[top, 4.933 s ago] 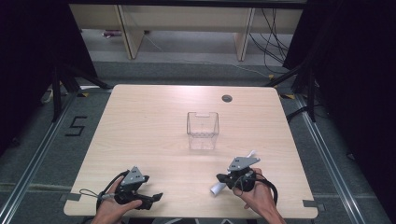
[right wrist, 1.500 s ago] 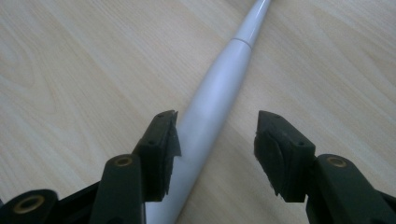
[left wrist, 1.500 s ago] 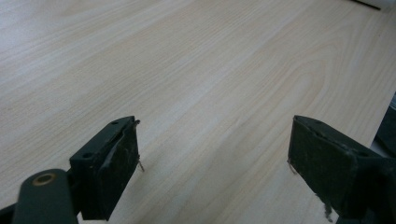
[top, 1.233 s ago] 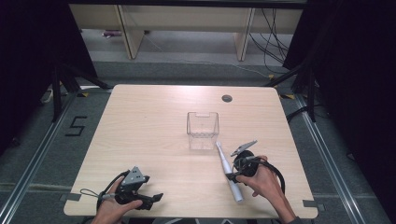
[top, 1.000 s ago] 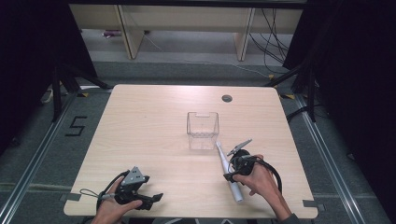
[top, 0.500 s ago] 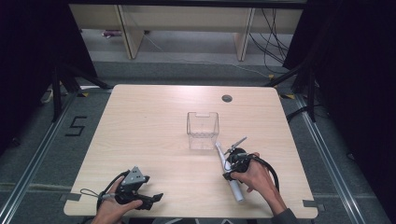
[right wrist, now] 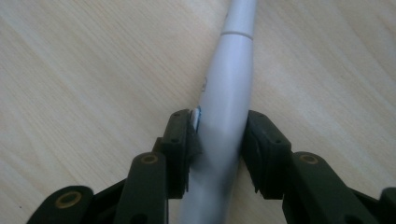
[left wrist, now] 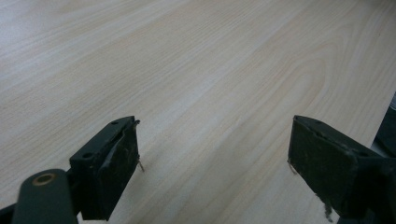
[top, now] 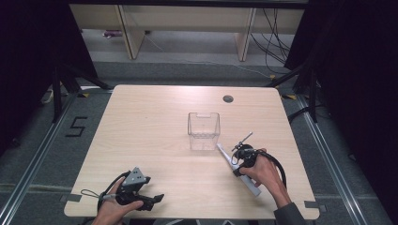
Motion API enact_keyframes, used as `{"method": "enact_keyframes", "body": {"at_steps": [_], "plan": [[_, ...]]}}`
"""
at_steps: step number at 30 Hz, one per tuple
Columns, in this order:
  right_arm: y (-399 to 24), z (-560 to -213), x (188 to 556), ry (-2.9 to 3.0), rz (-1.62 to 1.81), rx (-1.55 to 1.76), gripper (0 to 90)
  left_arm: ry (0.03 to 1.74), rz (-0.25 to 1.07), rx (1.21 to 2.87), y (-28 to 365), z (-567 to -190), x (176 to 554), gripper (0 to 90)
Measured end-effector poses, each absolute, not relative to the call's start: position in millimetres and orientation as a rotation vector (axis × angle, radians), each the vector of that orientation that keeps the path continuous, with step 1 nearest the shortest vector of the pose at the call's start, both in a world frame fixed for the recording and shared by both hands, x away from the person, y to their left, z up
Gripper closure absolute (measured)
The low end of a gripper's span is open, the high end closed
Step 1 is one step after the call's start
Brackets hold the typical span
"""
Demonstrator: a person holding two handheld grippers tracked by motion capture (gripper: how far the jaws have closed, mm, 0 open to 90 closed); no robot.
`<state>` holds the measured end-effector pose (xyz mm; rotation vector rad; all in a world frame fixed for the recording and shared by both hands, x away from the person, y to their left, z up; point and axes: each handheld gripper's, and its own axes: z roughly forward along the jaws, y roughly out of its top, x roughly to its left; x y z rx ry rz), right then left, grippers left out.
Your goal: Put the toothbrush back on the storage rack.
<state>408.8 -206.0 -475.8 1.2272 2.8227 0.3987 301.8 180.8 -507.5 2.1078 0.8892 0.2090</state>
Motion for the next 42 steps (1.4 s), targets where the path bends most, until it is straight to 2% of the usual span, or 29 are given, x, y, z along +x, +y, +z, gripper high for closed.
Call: {"method": "enact_keyframes", "body": {"at_steps": [21,42], "plan": [[-199.3,-473.2,412.2,2.826,0.200,1.211,65.7,0.884,0.211,2.108,181.2,-506.9,301.6,15.5],[-234.0,-454.3,414.7,2.763,0.370,1.283,66.1,0.888,0.212,2.109,181.3,-507.1,301.8,15.5]]}}
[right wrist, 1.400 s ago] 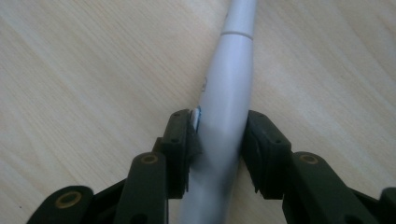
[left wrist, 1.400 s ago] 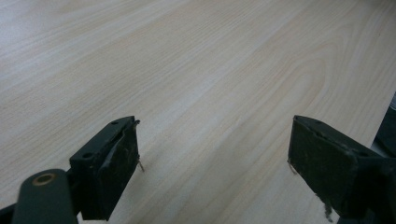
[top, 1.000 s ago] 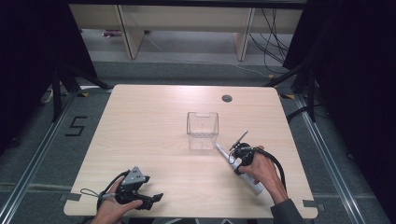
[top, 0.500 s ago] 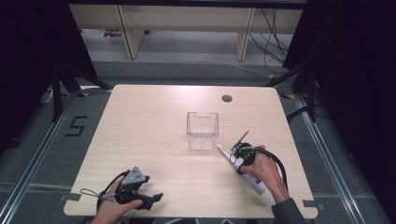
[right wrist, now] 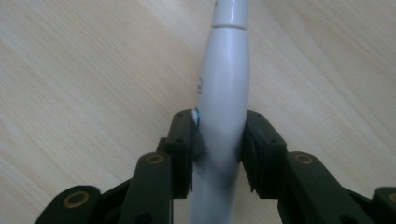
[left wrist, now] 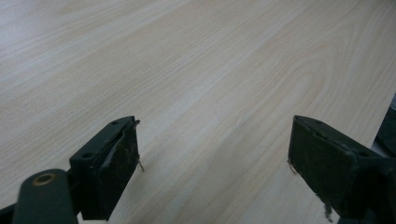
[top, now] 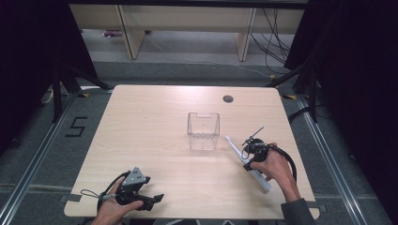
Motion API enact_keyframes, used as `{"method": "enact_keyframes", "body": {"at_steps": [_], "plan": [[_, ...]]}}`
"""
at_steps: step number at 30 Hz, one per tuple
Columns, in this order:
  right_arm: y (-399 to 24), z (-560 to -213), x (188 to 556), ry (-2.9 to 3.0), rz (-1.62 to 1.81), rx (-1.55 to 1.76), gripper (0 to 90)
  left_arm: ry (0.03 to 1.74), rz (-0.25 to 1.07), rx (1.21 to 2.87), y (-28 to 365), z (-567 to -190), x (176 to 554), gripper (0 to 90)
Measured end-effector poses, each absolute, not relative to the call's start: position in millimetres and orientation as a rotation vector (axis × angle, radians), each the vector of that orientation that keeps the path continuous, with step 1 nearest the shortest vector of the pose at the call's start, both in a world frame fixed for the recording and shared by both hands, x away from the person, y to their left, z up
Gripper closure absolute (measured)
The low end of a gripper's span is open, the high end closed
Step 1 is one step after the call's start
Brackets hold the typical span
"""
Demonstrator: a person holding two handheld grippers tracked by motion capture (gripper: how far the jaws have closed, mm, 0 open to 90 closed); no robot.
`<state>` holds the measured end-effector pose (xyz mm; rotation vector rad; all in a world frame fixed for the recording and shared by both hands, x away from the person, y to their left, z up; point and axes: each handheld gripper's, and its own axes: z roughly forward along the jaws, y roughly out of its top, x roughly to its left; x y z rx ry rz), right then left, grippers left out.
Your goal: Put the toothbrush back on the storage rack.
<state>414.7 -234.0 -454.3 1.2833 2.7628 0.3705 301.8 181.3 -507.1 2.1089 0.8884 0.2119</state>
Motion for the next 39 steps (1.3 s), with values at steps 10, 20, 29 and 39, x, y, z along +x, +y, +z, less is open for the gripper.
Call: {"method": "enact_keyframes", "body": {"at_steps": [10,20,29,39], "plan": [[-253.7,-439.2,417.8,2.664,0.574,1.324,66.1,0.888,0.212,2.109,181.3,-507.0,301.9,15.5],[-266.2,-422.7,420.8,2.529,0.804,1.294,66.1,0.888,0.216,2.107,181.7,-506.7,302.3,15.5],[-268.5,-420.3,423.0,2.425,0.897,1.267,66.1,0.888,0.217,2.105,181.8,-506.5,302.2,15.5],[-267.6,-413.5,426.9,2.369,0.960,1.197,66.2,0.885,0.225,2.132,183.7,-506.2,303.6,15.5]]}}
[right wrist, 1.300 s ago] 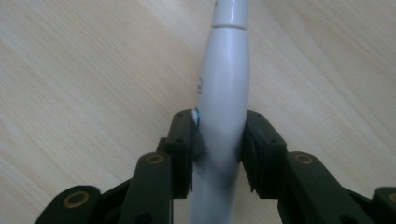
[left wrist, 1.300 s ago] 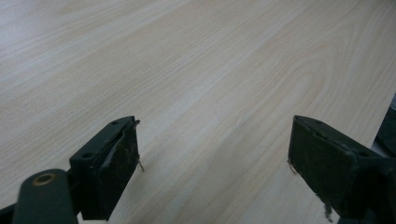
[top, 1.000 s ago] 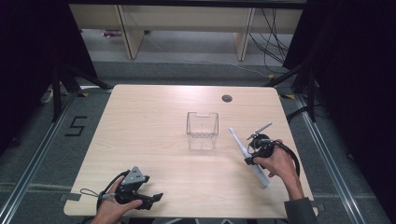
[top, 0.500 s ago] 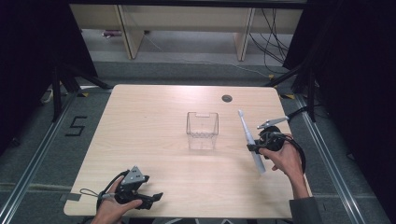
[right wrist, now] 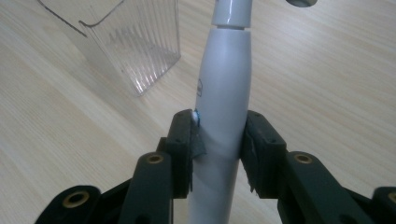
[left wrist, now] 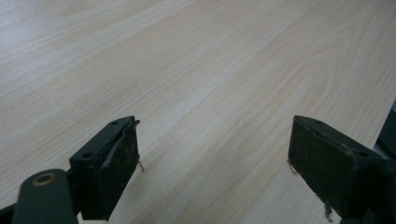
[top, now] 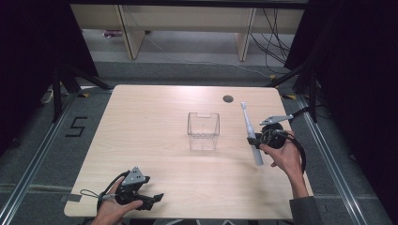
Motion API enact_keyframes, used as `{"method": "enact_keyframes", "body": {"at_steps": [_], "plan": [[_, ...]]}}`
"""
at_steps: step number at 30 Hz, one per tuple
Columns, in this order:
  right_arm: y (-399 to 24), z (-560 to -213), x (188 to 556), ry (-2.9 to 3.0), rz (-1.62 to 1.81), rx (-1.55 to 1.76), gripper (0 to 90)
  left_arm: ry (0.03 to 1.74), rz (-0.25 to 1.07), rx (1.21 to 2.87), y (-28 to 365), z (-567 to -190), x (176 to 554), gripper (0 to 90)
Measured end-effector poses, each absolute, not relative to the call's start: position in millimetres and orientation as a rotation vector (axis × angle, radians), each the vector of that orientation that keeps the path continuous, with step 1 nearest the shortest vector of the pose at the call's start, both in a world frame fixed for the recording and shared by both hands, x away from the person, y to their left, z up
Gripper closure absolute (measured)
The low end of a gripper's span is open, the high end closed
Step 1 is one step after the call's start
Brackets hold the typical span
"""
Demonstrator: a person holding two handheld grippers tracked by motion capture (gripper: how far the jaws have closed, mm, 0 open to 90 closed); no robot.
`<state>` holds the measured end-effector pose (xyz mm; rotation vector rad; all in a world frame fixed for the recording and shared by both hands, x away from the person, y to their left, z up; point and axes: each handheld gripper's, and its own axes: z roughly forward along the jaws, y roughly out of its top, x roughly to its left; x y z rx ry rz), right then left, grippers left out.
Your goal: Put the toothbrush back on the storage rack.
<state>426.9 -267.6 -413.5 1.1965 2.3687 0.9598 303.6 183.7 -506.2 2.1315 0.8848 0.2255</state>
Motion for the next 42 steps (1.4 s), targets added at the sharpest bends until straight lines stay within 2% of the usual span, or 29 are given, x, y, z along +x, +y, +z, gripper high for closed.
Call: {"method": "enact_keyframes", "body": {"at_steps": [42], "plan": [[-232.8,-369.4,441.2,2.289,1.150,1.082,66.1,0.888,0.218,2.116,183.2,-506.9,303.3,15.5]]}}
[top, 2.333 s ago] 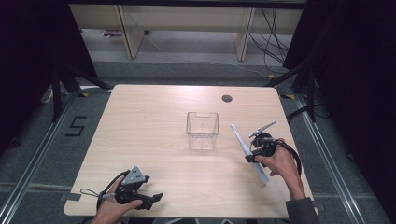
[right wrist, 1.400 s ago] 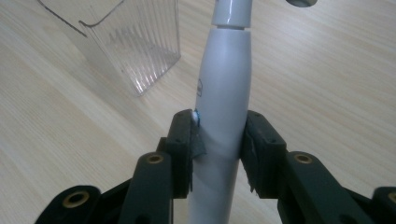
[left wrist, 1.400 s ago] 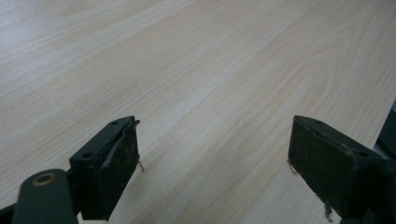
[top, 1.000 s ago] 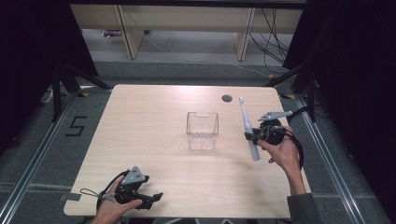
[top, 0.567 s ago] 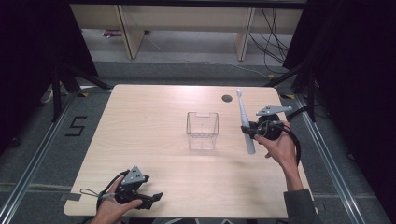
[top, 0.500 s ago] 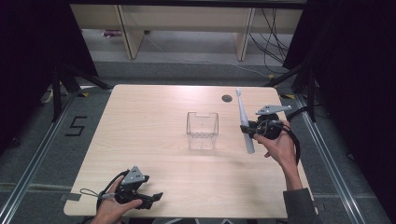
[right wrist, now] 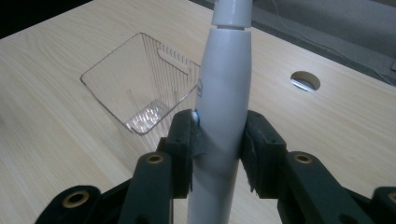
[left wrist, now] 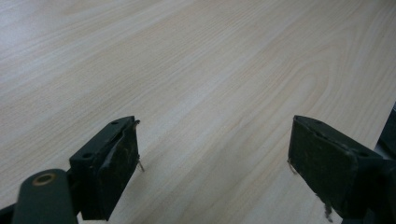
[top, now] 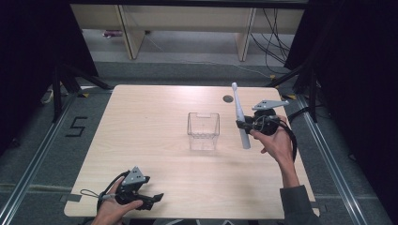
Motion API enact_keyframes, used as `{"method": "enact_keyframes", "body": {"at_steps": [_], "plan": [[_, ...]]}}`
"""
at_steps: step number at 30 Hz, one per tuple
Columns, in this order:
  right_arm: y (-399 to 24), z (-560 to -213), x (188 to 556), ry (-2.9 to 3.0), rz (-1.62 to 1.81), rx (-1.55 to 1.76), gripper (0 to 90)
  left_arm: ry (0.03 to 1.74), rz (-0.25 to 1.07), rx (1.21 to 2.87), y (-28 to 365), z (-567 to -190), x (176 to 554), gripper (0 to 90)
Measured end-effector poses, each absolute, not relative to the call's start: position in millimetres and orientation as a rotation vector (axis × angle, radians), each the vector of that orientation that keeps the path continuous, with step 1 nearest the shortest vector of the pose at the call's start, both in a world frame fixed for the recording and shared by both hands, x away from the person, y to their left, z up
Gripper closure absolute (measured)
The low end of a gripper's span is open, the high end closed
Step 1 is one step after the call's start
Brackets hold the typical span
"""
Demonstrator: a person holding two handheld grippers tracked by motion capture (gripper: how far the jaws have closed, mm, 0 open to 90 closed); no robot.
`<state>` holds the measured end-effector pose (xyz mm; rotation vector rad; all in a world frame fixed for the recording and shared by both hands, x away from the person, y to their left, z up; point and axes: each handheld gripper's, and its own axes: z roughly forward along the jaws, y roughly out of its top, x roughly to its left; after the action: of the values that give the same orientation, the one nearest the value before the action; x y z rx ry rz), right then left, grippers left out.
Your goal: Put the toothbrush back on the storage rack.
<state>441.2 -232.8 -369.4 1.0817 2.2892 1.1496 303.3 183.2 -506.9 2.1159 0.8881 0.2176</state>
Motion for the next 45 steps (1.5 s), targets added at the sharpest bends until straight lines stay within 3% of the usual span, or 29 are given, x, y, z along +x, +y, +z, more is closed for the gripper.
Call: {"method": "enact_keyframes", "body": {"at_steps": [45], "plan": [[-166.1,-338.1,468.5,2.277,1.286,0.917,66.2,0.882,0.217,2.111,183.1,-506.1,302.7,15.5]]}}
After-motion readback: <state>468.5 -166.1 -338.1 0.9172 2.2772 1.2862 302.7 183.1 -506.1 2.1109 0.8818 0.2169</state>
